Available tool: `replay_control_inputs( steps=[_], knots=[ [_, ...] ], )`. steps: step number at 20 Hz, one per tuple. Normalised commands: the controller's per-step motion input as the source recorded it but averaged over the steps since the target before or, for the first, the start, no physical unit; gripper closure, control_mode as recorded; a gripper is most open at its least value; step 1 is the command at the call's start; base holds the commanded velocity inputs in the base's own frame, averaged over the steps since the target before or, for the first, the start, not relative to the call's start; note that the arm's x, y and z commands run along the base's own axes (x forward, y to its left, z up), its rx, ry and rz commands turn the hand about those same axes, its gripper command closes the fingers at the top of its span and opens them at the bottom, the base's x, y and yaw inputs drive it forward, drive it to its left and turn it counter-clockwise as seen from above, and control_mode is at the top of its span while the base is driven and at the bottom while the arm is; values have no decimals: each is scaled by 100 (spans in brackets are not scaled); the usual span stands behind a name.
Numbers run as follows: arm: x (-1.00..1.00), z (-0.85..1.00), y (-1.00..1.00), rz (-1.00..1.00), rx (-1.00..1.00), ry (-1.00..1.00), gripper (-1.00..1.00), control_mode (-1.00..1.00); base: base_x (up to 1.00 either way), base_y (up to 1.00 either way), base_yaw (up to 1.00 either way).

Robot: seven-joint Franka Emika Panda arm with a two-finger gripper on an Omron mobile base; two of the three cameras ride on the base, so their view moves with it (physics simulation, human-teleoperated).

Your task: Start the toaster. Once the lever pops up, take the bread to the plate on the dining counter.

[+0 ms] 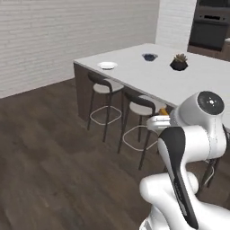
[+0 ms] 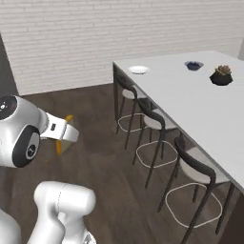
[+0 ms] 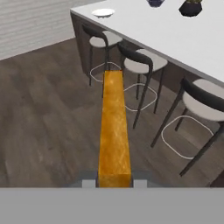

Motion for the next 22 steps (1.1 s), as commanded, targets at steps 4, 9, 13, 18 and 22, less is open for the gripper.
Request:
replay_control_inputs(
  steps=[4,9,13,18,22],
  knots=[
    [0,0,0,0,0,0,100,100,100,89,-43],
    [0,0,0,0,0,0,100,100,100,98,-45],
    [0,0,0,0,0,0,100,100,98,100,-49],
    [0,0,0,0,0,0,100,100,90,100,-49],
    [0,0,0,0,0,0,100,100,83,100,-49]
  ],
)
